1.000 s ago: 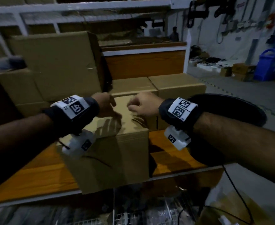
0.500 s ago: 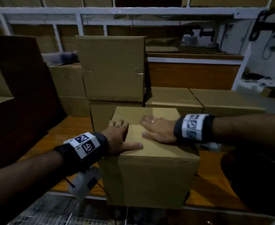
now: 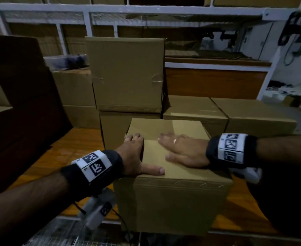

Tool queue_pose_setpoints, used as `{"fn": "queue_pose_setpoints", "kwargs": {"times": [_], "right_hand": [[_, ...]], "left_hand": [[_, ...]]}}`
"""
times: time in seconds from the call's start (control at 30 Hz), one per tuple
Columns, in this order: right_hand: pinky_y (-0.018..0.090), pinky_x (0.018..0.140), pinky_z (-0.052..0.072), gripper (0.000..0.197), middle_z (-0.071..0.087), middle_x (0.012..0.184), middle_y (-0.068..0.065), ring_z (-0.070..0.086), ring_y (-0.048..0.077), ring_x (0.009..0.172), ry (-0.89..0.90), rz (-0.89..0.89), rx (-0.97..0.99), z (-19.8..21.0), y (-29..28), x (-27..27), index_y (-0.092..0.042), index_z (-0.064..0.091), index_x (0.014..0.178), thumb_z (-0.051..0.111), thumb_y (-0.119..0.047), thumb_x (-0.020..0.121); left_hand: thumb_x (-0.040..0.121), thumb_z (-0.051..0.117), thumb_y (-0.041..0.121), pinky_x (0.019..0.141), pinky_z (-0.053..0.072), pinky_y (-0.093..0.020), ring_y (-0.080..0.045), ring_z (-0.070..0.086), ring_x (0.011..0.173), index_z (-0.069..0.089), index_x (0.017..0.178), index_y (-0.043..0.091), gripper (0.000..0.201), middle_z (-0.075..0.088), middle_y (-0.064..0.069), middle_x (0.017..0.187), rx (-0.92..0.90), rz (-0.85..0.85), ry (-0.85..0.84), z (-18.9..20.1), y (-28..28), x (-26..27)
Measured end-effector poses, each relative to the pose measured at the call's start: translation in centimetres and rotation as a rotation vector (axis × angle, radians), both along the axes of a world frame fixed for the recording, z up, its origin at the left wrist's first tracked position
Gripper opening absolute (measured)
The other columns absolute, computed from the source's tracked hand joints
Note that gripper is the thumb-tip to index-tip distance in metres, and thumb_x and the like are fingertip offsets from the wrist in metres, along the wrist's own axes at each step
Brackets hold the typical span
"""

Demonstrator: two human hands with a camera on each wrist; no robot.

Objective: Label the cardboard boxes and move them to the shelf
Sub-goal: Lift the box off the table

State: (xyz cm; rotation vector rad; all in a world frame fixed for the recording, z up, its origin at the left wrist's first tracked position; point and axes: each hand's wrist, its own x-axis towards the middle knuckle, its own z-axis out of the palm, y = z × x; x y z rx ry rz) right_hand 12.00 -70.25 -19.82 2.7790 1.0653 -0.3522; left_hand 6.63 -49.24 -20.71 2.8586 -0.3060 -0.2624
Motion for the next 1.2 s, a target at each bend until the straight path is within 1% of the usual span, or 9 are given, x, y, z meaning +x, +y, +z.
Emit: {"fn": "queue_pose_setpoints", "kwargs": {"times": [0.17, 0.27, 0.37, 0.47, 0.6, 0.67, 0.93, 1.1, 1.2], "right_hand": [[0.028, 0.113, -0.003, 0.066, -0.013, 0.159, -0.005, -0.007, 0.009, 0.146, 0.006, -0.072, 0.013, -0.1, -1.8, -2.2, -0.024, -0.005, 0.153, 0.02, -0.055, 0.099], [0.026, 0.112, -0.005, 0.065, -0.014, 0.156, -0.014, -0.01, 0.003, 0.143, 0.08, -0.057, 0.003, 0.2, -2.0, -2.8, -0.027, -0.005, 0.153, 0.02, -0.054, 0.1], [0.034, 0.117, 0.004, 0.065, -0.005, 0.161, -0.003, 0.0, 0.014, 0.147, -0.014, -0.163, 0.039, 0.4, -1.3, -2.5, -0.023, 0.001, 0.154, 0.023, -0.052, 0.1], [0.035, 0.116, 0.003, 0.063, -0.006, 0.161, -0.008, -0.002, 0.011, 0.146, 0.052, -0.055, 0.023, 0.3, 0.5, -2.1, -0.029, 0.0, 0.153, 0.023, -0.054, 0.1], [0.042, 0.119, 0.008, 0.064, -0.005, 0.161, -0.005, 0.002, 0.018, 0.148, -0.002, -0.217, -0.007, 0.7, 0.0, -0.8, -0.029, 0.001, 0.153, 0.02, -0.057, 0.099], [0.043, 0.119, 0.007, 0.063, -0.006, 0.161, -0.005, 0.0, 0.017, 0.147, 0.004, -0.141, -0.026, 0.5, 0.3, -1.5, -0.031, 0.001, 0.153, 0.02, -0.057, 0.099], [0.043, 0.119, 0.004, 0.064, -0.009, 0.161, -0.007, -0.004, 0.017, 0.148, 0.021, -0.114, -0.037, 0.0, -1.4, -5.3, -0.031, -0.003, 0.153, 0.017, -0.058, 0.098], [0.043, 0.12, 0.005, 0.068, -0.006, 0.161, -0.009, 0.0, 0.018, 0.147, 0.056, -0.186, 0.002, 1.3, -2.9, -7.4, -0.034, 0.002, 0.153, 0.027, -0.06, 0.095], [0.048, 0.119, 0.006, 0.087, -0.007, 0.16, -0.011, -0.004, 0.018, 0.147, 0.109, -0.264, 0.046, 1.3, -5.1, -9.0, -0.037, 0.001, 0.152, 0.033, -0.074, 0.079]], "left_hand": [[0.049, 0.065, 0.084, 0.111, 0.03, -0.051, -0.022, 0.025, 0.132, 0.028, 0.142, 0.018, 0.119, 0.032, 0.001, 0.14, -0.066, -0.011, -0.002, -0.2, 0.2, 0.4], [0.051, 0.064, 0.082, 0.112, 0.029, -0.048, -0.023, 0.027, 0.131, 0.028, 0.142, 0.016, 0.119, 0.032, 0.0, 0.14, -0.051, -0.012, -0.013, -0.1, 0.1, 0.4], [0.055, 0.063, 0.081, 0.113, 0.027, -0.047, -0.024, 0.025, 0.133, 0.025, 0.144, 0.015, 0.117, 0.03, -0.002, 0.143, -0.018, -0.03, -0.025, 0.0, -0.1, 0.0], [0.056, 0.059, 0.082, 0.115, 0.023, -0.046, -0.027, 0.02, 0.139, 0.019, 0.148, 0.011, 0.123, 0.022, -0.005, 0.152, 0.031, -0.03, -0.006, 0.3, -0.1, -0.3], [0.058, 0.061, 0.08, 0.113, 0.028, -0.044, -0.025, 0.027, 0.132, 0.027, 0.144, 0.013, 0.114, 0.031, -0.005, 0.143, 0.004, -0.028, -0.023, 0.3, -0.1, -0.4], [0.061, 0.062, 0.079, 0.113, 0.026, -0.042, -0.025, 0.025, 0.134, 0.026, 0.145, 0.012, 0.113, 0.03, -0.005, 0.146, 0.0, -0.022, -0.036, 0.2, 0.1, -0.3], [0.045, 0.05, 0.087, 0.108, 0.032, -0.043, -0.025, 0.034, 0.124, 0.037, 0.137, 0.015, 0.118, 0.041, -0.004, 0.133, -0.031, -0.024, -0.053, 0.2, 0.0, -0.5], [0.061, 0.059, 0.079, 0.095, 0.043, -0.037, -0.021, 0.044, 0.109, 0.046, 0.126, 0.018, 0.09, 0.046, -0.003, 0.121, -0.026, -0.019, -0.069, 0.6, 0.0, -1.4], [0.067, 0.058, 0.074, 0.09, 0.046, -0.033, -0.02, 0.046, 0.106, 0.046, 0.128, 0.017, 0.084, 0.044, -0.006, 0.126, -0.047, -0.031, -0.098, 0.4, 0.7, -2.7]]}}
